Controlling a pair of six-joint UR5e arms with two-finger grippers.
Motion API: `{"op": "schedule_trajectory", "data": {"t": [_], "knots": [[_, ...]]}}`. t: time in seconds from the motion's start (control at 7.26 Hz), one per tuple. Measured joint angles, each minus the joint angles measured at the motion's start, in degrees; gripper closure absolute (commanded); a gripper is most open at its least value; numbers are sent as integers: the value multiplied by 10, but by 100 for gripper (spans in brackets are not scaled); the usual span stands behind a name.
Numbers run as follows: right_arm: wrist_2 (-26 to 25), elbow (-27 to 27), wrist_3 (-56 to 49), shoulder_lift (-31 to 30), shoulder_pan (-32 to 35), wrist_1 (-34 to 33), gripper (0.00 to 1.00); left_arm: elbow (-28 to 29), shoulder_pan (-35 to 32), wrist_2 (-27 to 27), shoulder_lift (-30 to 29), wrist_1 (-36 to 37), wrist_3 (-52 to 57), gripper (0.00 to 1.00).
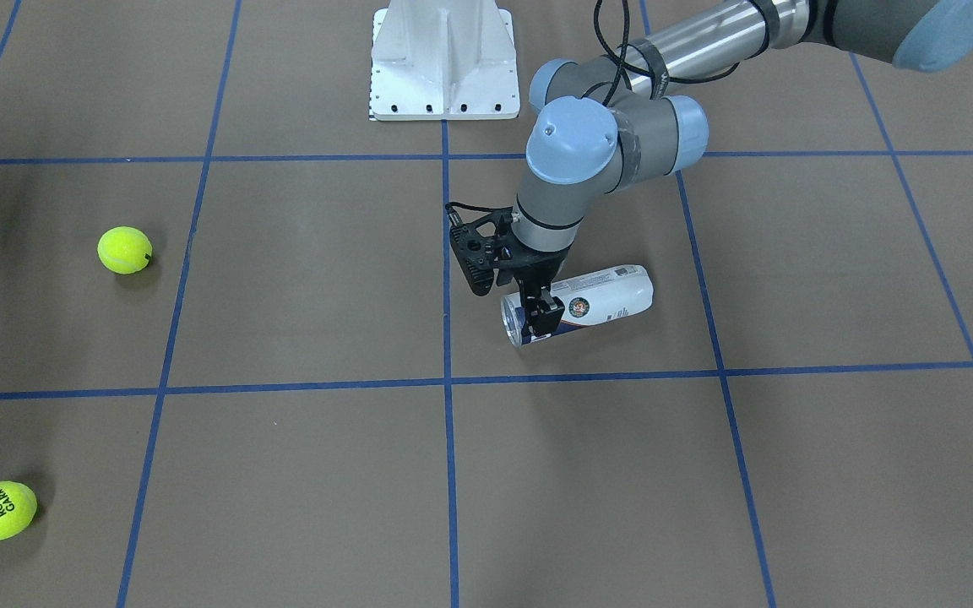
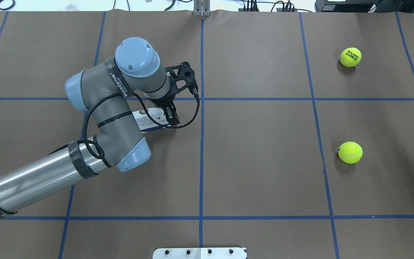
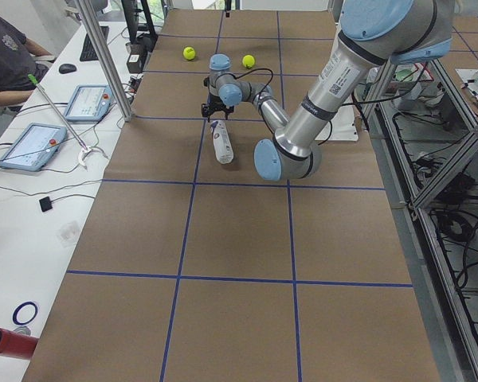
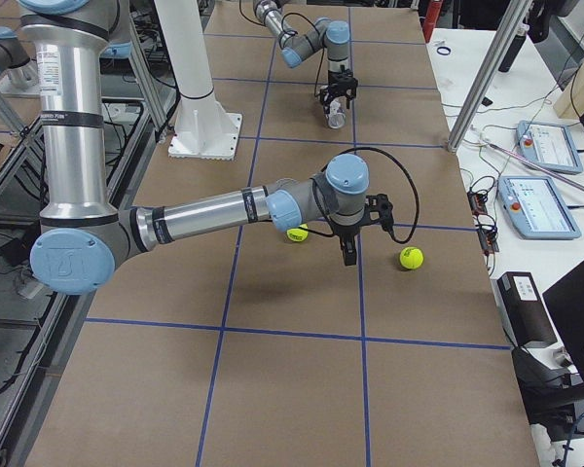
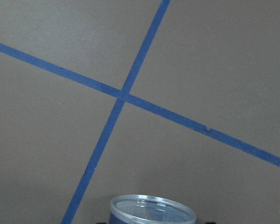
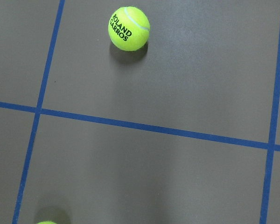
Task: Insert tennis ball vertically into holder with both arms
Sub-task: 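Close the left gripper around the can's open end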
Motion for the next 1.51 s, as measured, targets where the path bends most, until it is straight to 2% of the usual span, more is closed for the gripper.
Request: {"op": "schedule_trajectory", "data": {"t": [0.14, 1.38, 1.51], "knots": [[0, 0, 0, 0, 0, 0, 1, 3, 6, 9, -1, 0, 6, 1], [1, 1, 1, 0, -4, 0, 1, 60, 18, 23, -16, -9, 22, 1], [1, 1, 1, 0, -5, 0, 1, 63, 18, 25, -16, -10, 26, 21]]}}
